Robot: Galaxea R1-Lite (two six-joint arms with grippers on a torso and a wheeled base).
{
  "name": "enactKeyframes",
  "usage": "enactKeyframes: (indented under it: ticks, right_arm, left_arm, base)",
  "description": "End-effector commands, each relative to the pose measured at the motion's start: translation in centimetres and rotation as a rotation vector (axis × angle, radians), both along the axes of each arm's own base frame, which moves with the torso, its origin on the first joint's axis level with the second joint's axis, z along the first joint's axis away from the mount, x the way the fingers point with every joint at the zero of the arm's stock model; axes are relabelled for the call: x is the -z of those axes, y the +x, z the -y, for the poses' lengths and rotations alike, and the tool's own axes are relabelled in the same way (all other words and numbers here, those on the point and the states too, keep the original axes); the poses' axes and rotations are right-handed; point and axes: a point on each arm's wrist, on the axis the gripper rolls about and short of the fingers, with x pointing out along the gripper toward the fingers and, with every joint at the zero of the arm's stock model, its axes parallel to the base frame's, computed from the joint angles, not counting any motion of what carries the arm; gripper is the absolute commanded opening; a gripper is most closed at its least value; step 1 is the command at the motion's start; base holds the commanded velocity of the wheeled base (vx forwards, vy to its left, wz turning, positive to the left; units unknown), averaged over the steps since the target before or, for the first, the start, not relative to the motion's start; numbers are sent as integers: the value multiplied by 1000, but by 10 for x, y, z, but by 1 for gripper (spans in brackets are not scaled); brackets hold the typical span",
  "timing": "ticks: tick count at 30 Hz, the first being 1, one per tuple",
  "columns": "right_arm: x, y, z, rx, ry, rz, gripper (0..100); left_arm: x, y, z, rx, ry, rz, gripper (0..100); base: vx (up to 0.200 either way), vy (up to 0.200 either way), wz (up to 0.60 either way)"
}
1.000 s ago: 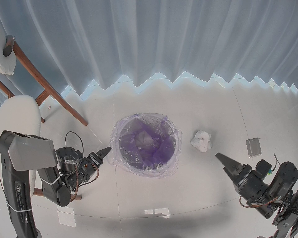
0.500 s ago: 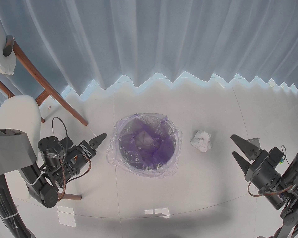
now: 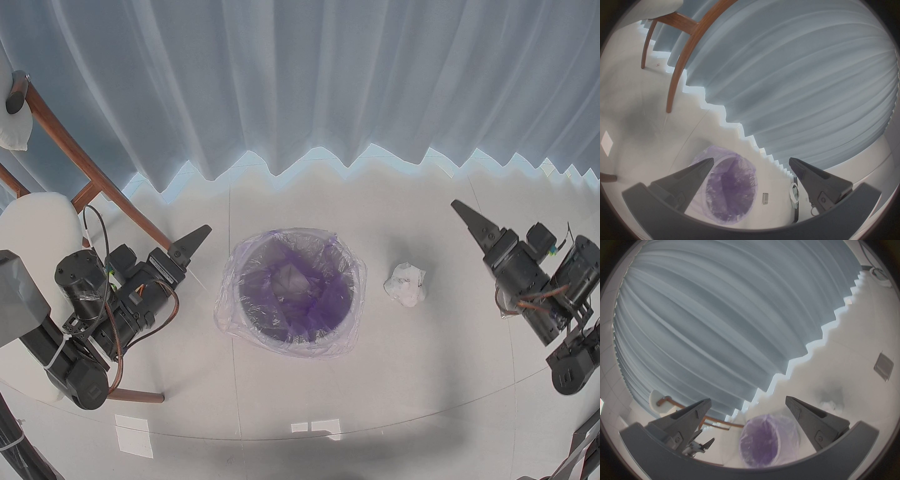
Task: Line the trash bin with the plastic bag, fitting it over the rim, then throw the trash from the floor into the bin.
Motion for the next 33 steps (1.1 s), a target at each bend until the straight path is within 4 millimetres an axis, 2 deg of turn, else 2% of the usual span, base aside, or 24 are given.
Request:
enactKeyframes:
  ticks: [1, 3, 5, 9, 13, 15, 20, 21, 22, 27, 33]
  right_arm:
    - [-49, 28, 32, 118, 19, 120, 100]
    - [-58, 23, 33, 117, 19, 113, 100]
    - [-57, 10, 32, 106, 10, 92, 100]
    - [-50, -28, 41, 93, 18, 65, 100]
    - [-48, -36, 41, 76, 40, 47, 100]
    - [-48, -38, 40, 58, 30, 55, 100]
    - [-52, -41, 42, 49, 37, 70, 100]
    - [-52, -45, 43, 46, 37, 74, 100]
    - [-52, -46, 43, 41, 36, 75, 100]
    - [-56, -52, 44, 22, 35, 96, 100]
    - [-57, -53, 44, 16, 35, 103, 100]
  left_arm:
    - [-25, 3, 0, -2, -58, 84, 100]
    - [-25, 3, -1, -3, -60, 86, 100]
    - [-26, 4, -2, -10, -54, 91, 100]
    - [-26, 7, -11, -33, -53, 93, 100]
    - [-21, 11, -21, -63, -43, 79, 100]
    - [-13, 16, -27, -59, -32, 51, 100]
    - [16, 30, -33, -57, -9, -34, 100]
    - [33, 37, -34, -62, 0, -83, 100]
    - [38, 40, -34, -64, 3, -96, 100]
    - [88, 64, -31, -69, 21, -211, 100]
    - [122, 75, -28, -62, 33, -282, 100]
  base:
    - [0, 0, 0]
    - [0, 0, 0]
    - [0, 0, 0]
    - [0, 0, 0]
    - [0, 0, 0]
    - [0, 0, 0]
    - [0, 0, 0]
    - [0, 0, 0]
    - [0, 0, 0]
    - [0, 0, 0]
    - [0, 0, 0]
